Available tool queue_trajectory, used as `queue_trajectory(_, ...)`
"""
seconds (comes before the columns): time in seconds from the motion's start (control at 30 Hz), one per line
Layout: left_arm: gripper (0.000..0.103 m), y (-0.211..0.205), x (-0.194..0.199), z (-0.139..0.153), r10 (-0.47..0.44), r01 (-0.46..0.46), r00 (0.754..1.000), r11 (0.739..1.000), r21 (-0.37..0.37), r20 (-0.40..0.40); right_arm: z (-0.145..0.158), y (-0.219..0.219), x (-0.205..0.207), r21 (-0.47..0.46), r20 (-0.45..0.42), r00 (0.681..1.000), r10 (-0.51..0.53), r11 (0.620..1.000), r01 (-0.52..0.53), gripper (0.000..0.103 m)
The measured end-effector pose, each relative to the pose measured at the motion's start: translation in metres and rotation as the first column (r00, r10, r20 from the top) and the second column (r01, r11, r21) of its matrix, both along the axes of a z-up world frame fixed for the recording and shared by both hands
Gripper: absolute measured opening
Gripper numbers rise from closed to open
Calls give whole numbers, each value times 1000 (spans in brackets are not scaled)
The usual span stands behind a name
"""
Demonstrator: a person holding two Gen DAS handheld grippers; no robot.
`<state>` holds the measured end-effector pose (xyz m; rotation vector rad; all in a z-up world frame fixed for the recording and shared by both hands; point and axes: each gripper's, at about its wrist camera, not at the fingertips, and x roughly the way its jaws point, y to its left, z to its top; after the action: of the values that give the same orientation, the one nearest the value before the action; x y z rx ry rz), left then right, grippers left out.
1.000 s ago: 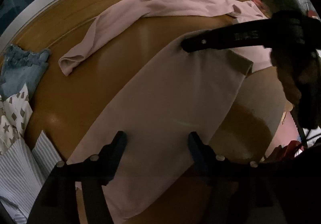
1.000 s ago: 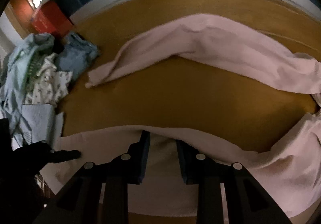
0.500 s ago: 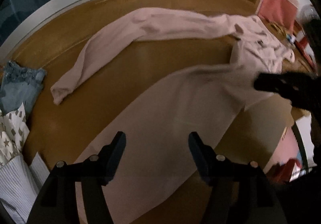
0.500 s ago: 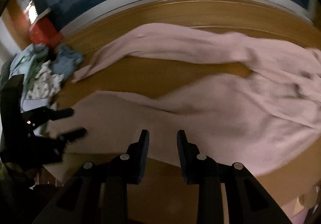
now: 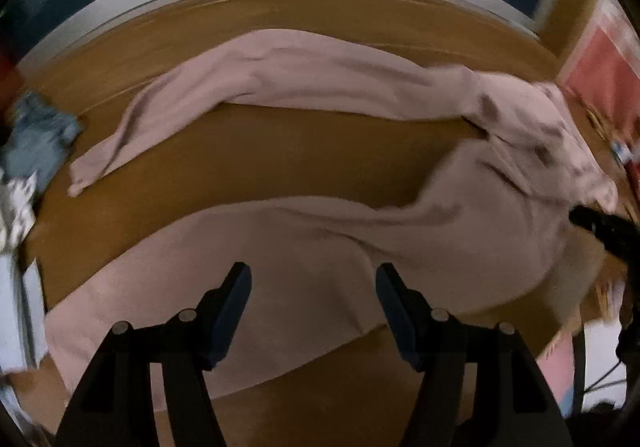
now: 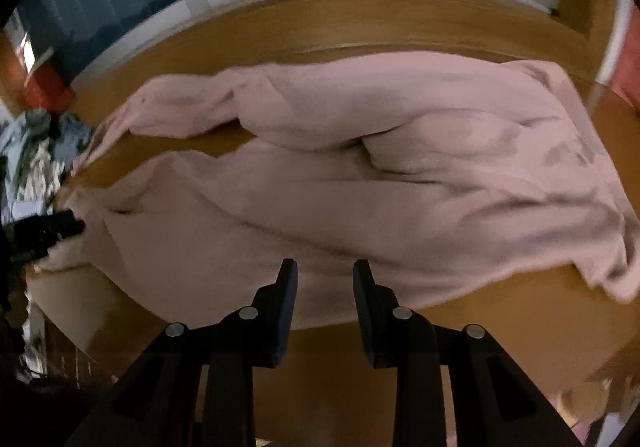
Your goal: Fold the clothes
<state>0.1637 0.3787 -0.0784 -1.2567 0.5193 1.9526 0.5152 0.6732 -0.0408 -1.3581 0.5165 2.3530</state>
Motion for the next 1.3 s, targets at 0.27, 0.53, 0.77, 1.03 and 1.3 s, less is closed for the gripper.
queue_trajectory(0.27,62,-14,-26,-20,200,-208,977,969,-129,-74,-9,-5,0,94,72,984,160,982,-166,31)
queue_trajectory(0.53,69,-34,-30,-30,201,-206,979,966,-154,-45,-6,21,33,81,180,979,99,990,-115,32)
queue_trajectory(0.77,69,-44,-29,-32,181,-185,983,972,-146,-45,-6,37,61,46,198,980,-12,999,4,49)
queue_trajectory(1.03,67,14,15,-11,-58,52,997,991,-121,-45,53,95,95,100,44,995,-93,991,88,49)
queue_trajectory(1.3,67,137,120,-2,-297,295,955,955,-39,-27,52,210,95,123,54,994,-97,988,89,49)
